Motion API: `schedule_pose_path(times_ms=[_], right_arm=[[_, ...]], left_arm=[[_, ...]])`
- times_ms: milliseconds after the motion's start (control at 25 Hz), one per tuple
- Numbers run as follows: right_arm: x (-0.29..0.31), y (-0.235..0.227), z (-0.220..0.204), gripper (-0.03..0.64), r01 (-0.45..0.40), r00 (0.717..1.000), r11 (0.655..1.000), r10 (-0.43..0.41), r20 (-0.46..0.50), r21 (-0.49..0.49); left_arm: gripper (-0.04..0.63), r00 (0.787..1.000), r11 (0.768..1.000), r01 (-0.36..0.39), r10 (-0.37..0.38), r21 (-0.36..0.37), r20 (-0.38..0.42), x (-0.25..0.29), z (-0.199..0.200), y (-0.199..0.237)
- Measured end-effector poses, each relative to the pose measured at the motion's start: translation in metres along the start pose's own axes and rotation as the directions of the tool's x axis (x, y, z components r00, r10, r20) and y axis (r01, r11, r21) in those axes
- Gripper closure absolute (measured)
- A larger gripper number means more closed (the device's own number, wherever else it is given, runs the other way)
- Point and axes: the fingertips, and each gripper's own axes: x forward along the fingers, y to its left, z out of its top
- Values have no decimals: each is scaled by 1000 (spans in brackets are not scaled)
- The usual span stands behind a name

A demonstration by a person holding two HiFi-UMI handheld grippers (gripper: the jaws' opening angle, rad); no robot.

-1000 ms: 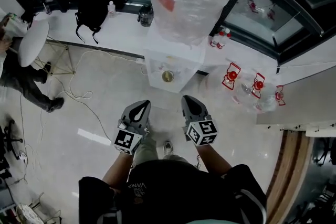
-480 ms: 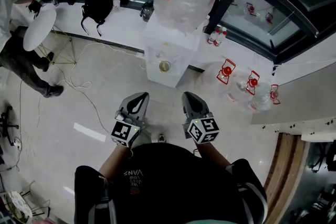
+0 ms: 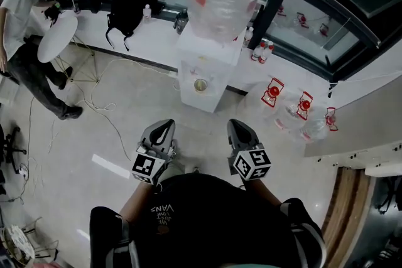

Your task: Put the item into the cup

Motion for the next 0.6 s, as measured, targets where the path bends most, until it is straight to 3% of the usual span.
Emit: schedule_pose_path(times_ms=[600], right_arm=[[-7,0,16,571,-10,1000,1000,10,26,3]], left_arm=[[575,1000,1000,-24,24,10,8,-7,13,-10]])
